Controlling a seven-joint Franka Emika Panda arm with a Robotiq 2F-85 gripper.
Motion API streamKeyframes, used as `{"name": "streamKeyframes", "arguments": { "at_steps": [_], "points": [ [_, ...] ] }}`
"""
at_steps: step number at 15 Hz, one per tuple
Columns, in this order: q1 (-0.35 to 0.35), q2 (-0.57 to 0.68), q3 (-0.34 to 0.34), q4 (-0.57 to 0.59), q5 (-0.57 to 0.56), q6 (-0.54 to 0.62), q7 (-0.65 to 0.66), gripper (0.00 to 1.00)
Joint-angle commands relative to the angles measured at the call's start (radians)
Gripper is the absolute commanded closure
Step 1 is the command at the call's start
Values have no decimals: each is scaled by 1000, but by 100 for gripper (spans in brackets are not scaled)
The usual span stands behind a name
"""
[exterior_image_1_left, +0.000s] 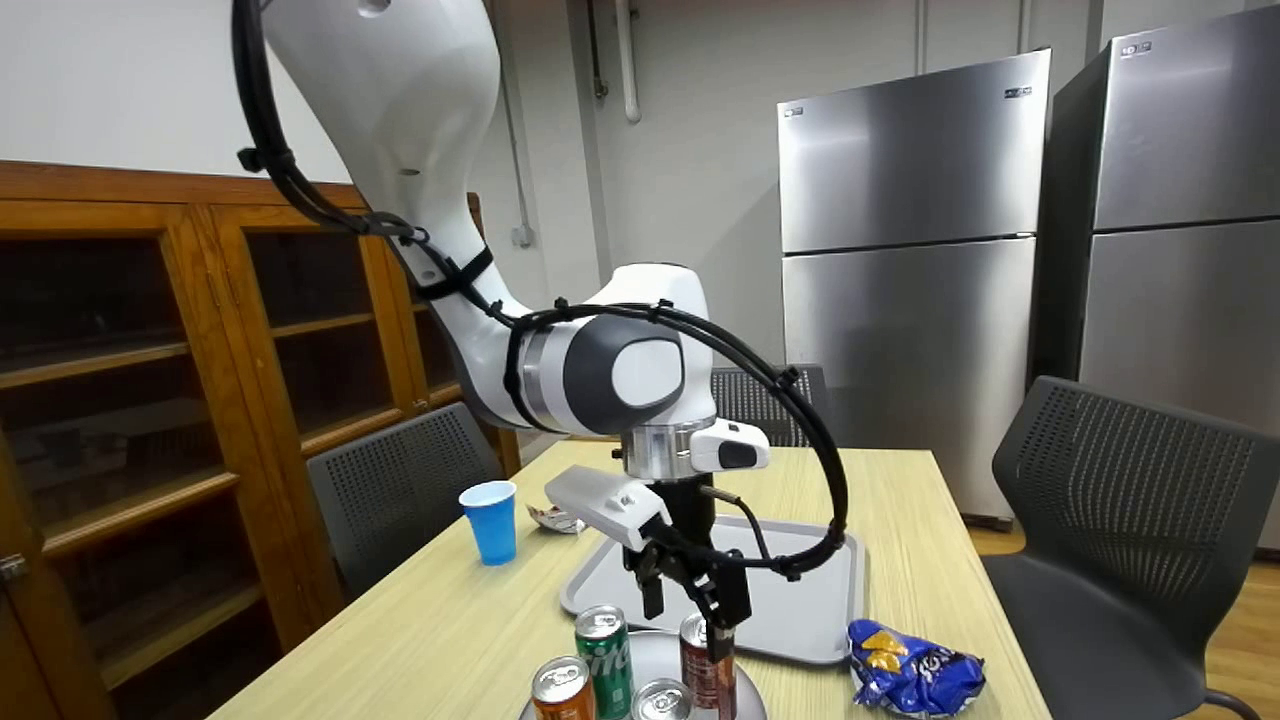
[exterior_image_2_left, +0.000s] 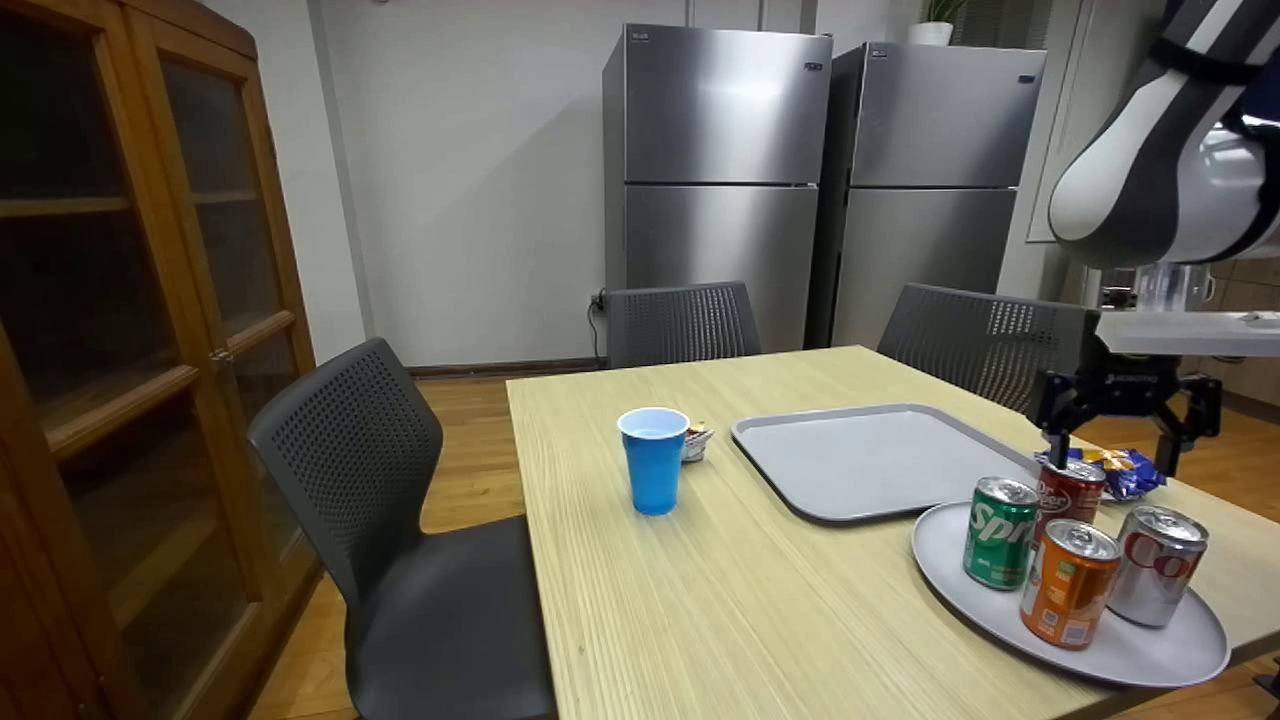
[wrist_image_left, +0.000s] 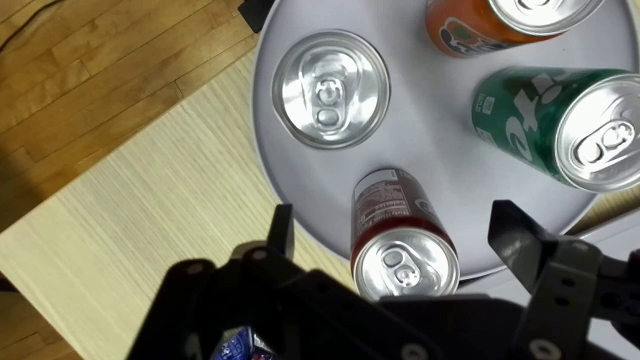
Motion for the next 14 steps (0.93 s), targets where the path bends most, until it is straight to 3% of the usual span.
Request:
{"name": "streamKeyframes", "arguments": {
  "at_steps": [1, 14],
  "points": [
    [-4, -11, 10, -28, 13, 30, 12, 0],
    [-13, 89, 15, 45, 41, 26, 2, 0]
  ]
}}
